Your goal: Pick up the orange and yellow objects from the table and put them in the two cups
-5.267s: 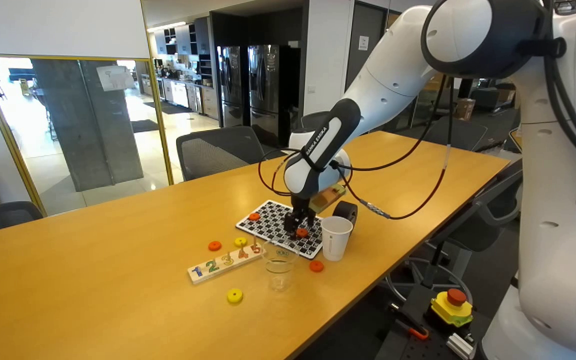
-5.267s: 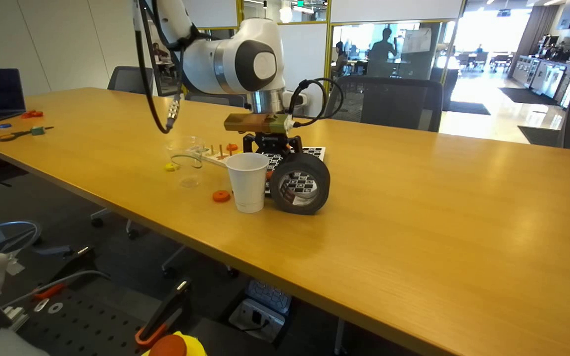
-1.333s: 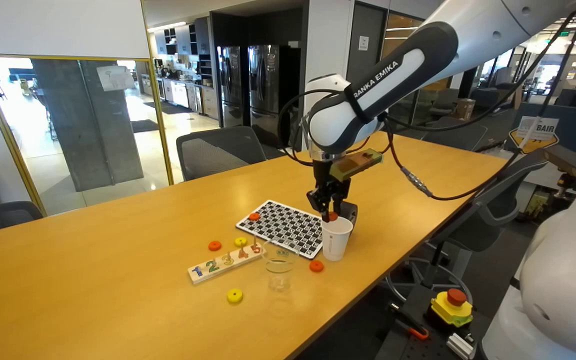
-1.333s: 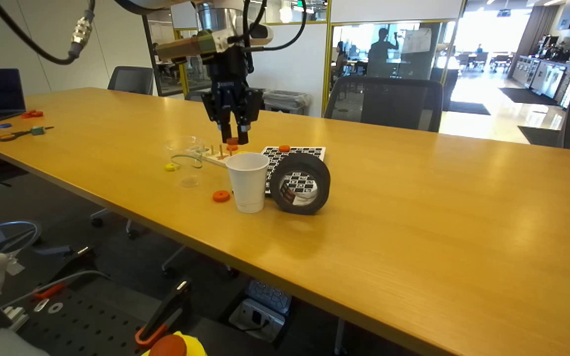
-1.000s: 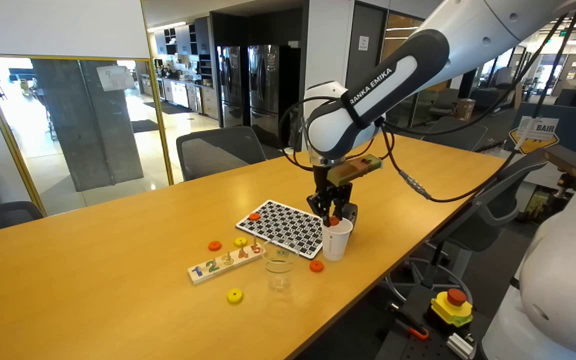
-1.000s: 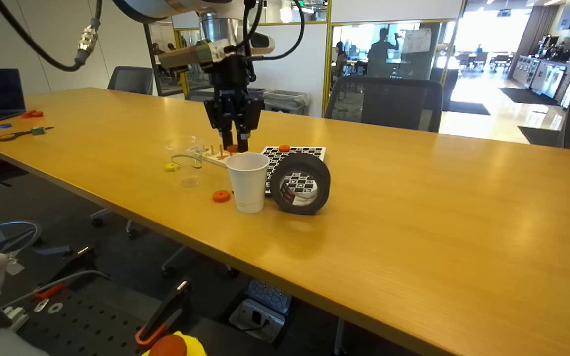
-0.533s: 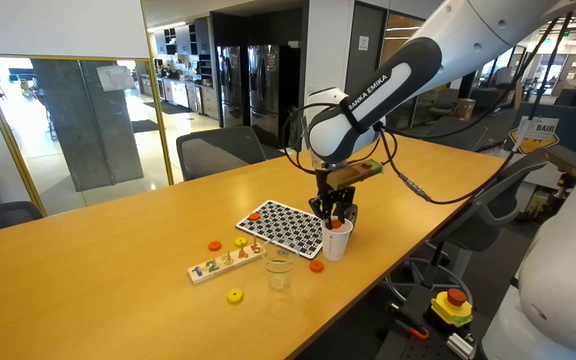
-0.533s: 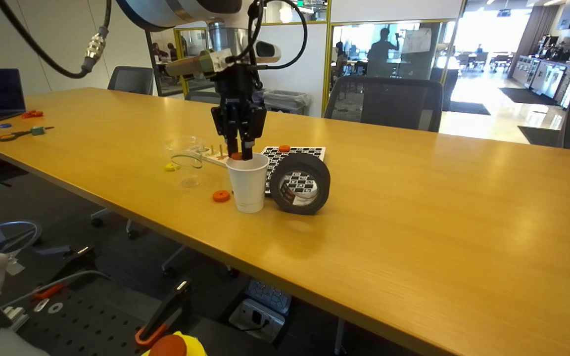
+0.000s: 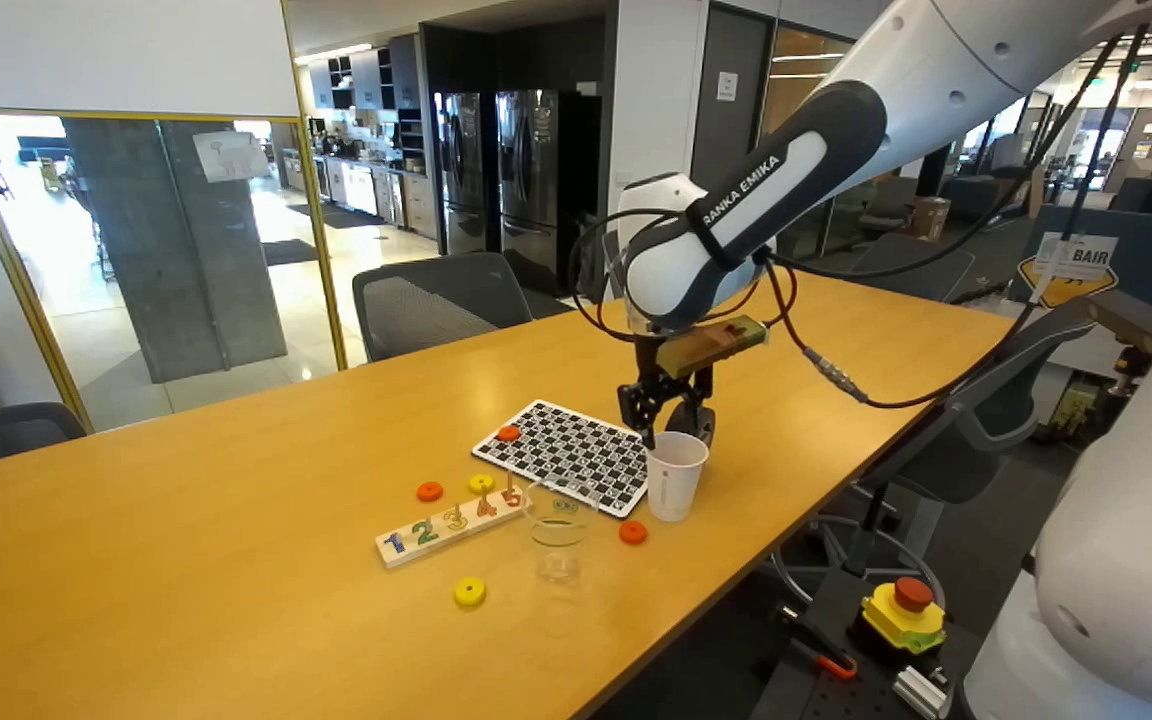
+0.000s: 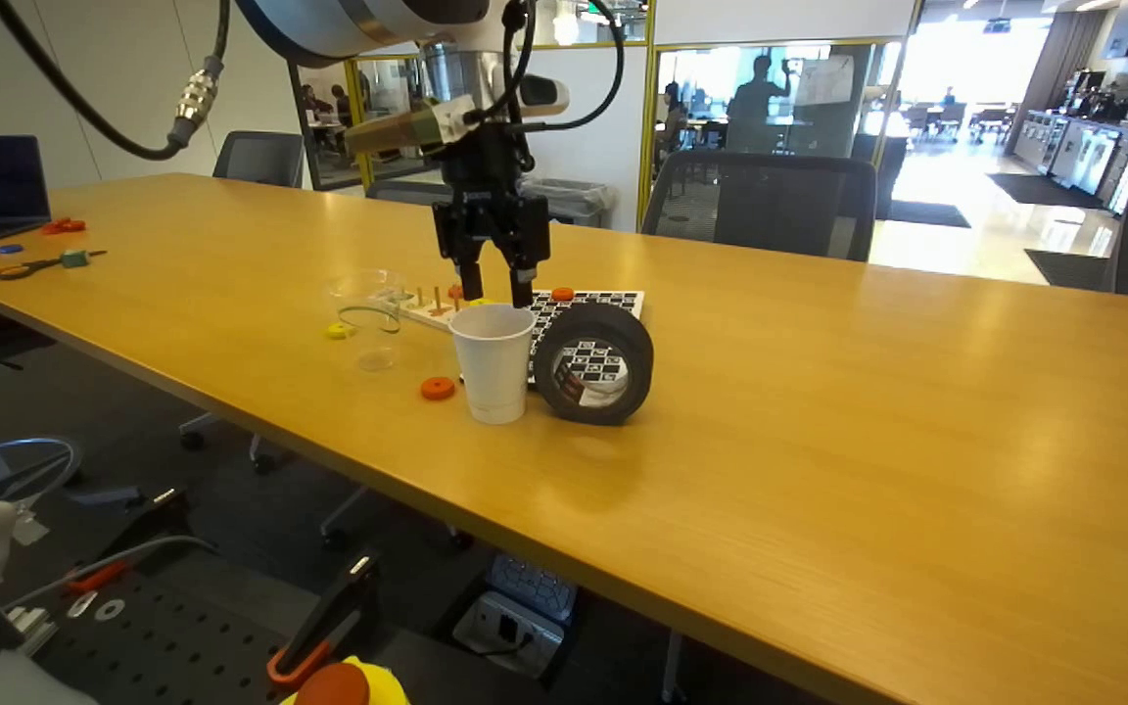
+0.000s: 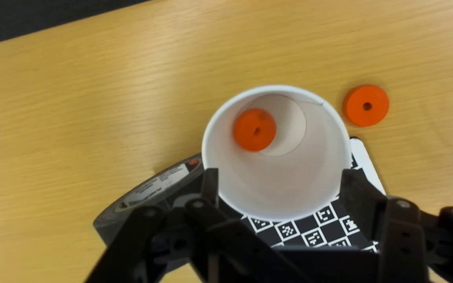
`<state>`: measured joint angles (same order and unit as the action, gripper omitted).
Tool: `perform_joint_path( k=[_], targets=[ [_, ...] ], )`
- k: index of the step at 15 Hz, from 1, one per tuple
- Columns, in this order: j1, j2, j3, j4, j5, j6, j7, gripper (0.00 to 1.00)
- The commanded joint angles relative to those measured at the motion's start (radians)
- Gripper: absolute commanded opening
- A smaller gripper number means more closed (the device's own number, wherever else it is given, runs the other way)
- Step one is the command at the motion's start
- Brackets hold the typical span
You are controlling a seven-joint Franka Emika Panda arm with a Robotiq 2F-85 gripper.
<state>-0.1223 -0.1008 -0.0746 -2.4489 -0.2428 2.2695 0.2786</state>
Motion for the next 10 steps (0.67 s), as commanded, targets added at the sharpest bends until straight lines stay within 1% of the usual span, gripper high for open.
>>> perform_joint_path(
  k=[1,3,5,6,10],
  targets=[
    [0.005,-0.066,0.013,-0.009,-0.120,0.053,-0.040,1.00],
    [0.018,-0.082,0.023,-0.008,-0.142,0.069,-0.103,1.00],
    [0.032,-0.081,0.027,-0.008,-0.124,0.104,-0.190,1.00],
    [0.042,-0.076,0.027,-0.011,-0.103,0.132,-0.238,1.00],
    [0.078,-0.044,0.031,-0.032,-0.087,0.254,-0.394,1.00]
  ],
)
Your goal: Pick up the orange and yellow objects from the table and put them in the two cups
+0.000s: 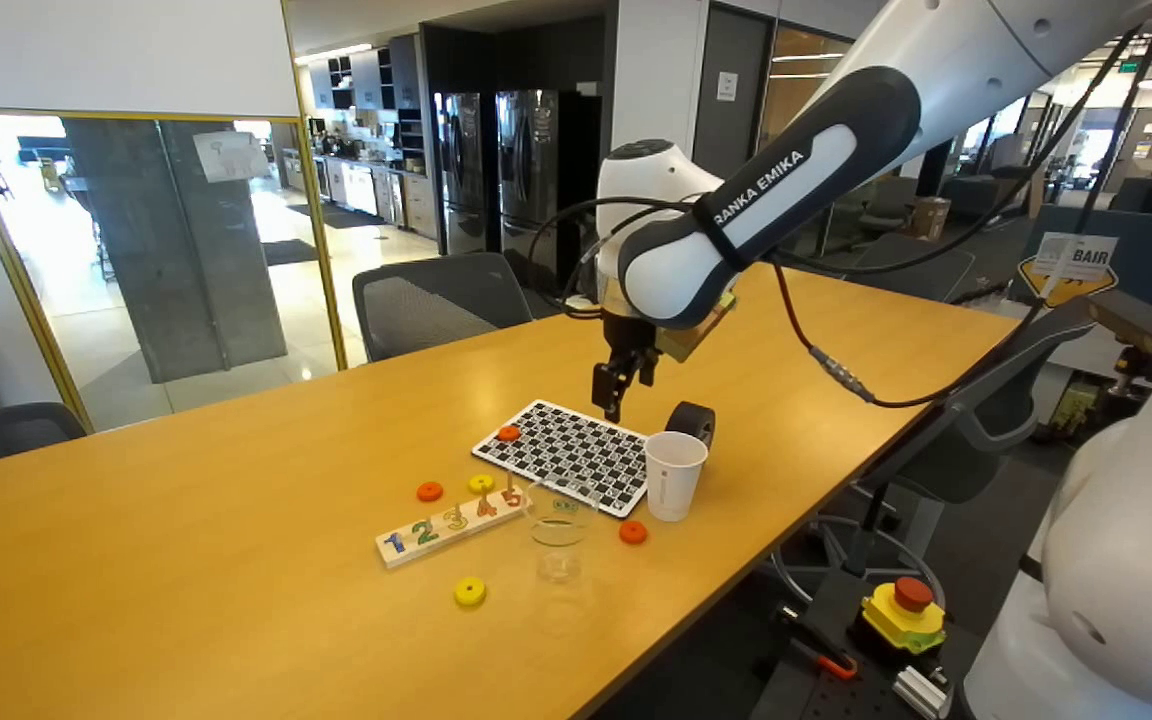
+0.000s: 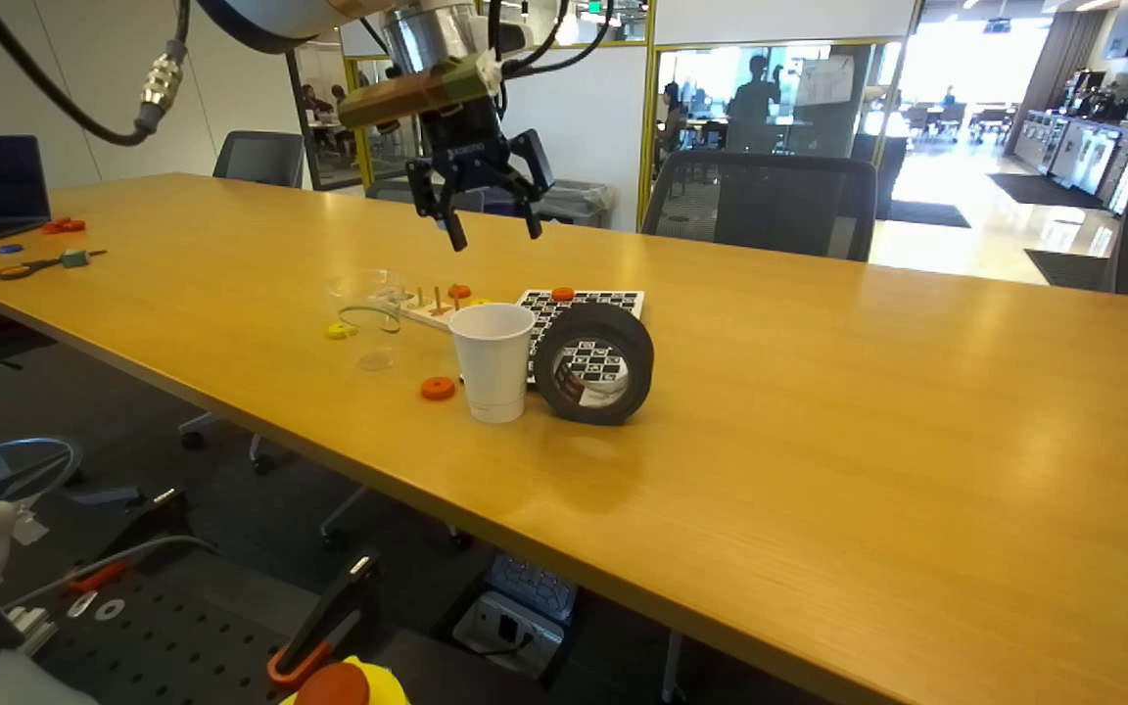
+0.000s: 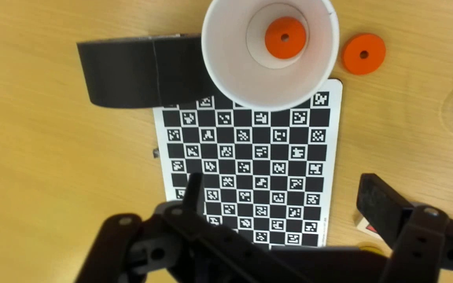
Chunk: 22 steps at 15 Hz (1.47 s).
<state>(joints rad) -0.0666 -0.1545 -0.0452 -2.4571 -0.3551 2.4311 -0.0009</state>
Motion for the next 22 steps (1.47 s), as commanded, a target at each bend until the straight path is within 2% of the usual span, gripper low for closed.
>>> perform_joint_path(
  k=[1,9,12,15,17,22],
  targets=[
    [0.033,0.022,0.002,-0.033,0.037,0.128,-0.156,1.00],
    [0.116,0.063,0.011,-0.166,0.184,0.335,-0.582,1.00],
    [0.133,0.078,0.000,-0.192,0.285,0.348,-0.799,1.00],
    [0.122,0.078,-0.007,-0.193,0.363,0.324,-0.946,1.00],
    [0.114,0.089,-0.010,-0.186,0.380,0.316,-1.002,1.00],
    [0.072,0.137,-0.015,-0.170,0.285,0.335,-0.998,1.00]
  ],
)
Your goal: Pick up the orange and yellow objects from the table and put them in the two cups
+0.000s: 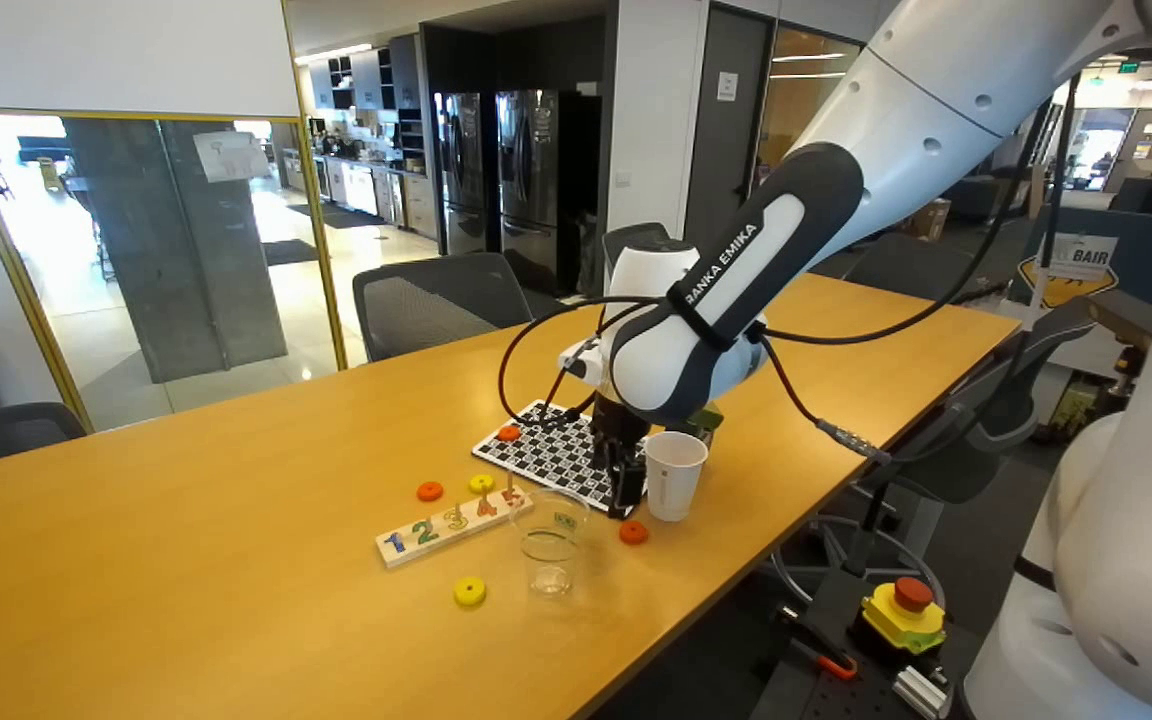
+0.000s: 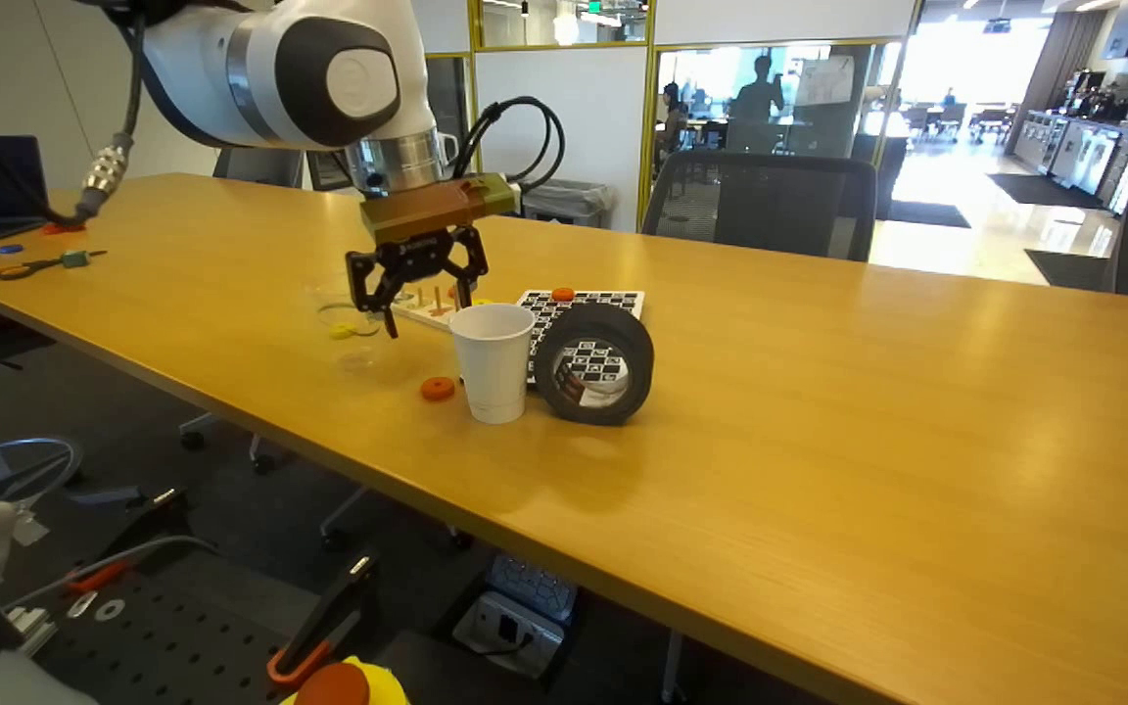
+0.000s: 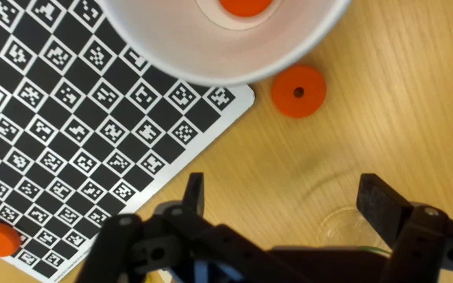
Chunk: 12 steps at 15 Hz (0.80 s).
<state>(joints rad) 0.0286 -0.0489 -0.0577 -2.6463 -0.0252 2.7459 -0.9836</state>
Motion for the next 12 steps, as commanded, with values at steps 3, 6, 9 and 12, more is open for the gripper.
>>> perform_joint_path(
  k=[3,6,9,12],
  targets=[
    [-0.041,0.070,-0.001,0.038,-0.080,0.018,-0.015,1.00],
    [-0.054,0.099,0.003,0.047,-0.101,0.024,-0.007,1.00],
    [-0.067,0.132,0.005,0.058,-0.101,0.030,-0.013,1.00],
    [-0.080,0.156,0.011,0.068,-0.085,0.033,-0.026,1.00]
  ],
)
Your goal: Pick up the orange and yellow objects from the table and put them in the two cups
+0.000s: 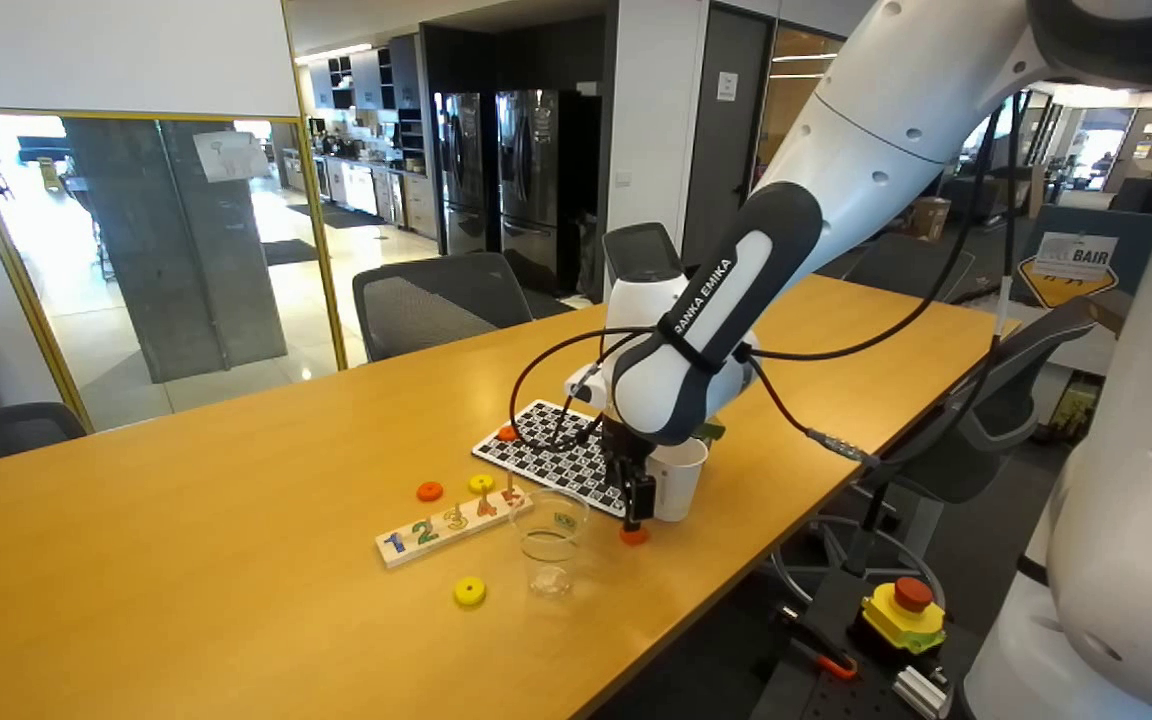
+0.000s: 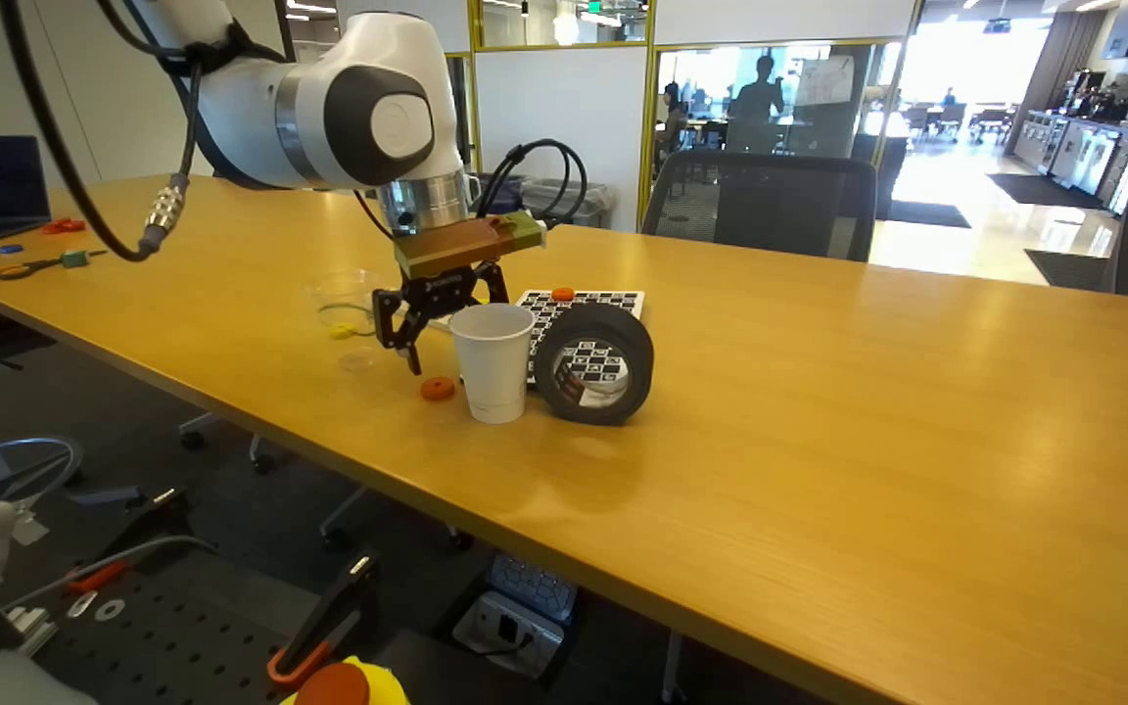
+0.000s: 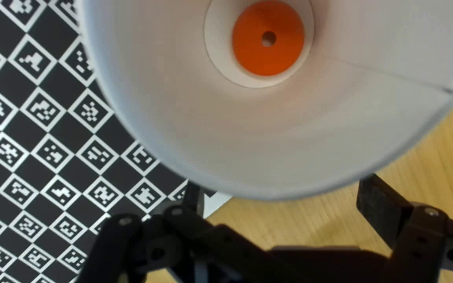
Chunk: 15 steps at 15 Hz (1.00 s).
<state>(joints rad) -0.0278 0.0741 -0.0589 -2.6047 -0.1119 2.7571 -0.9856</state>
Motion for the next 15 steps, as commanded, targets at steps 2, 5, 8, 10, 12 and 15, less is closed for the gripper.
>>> perform_joint_path(
  k=[2,5,8,10,12,15],
  targets=[
    [-0.033,0.048,0.017,0.031,0.007,0.025,-0.030,1.00],
    [-0.043,0.059,0.026,0.032,0.012,0.028,-0.039,1.00],
    [-0.050,0.066,0.035,0.027,0.016,0.038,-0.045,1.00],
    [-0.054,0.070,0.040,0.026,0.021,0.044,-0.049,1.00],
    [-0.059,0.071,0.043,0.028,0.028,0.040,-0.052,1.00],
    [-0.057,0.061,0.037,0.026,0.009,0.013,-0.023,1.00]
  ],
)
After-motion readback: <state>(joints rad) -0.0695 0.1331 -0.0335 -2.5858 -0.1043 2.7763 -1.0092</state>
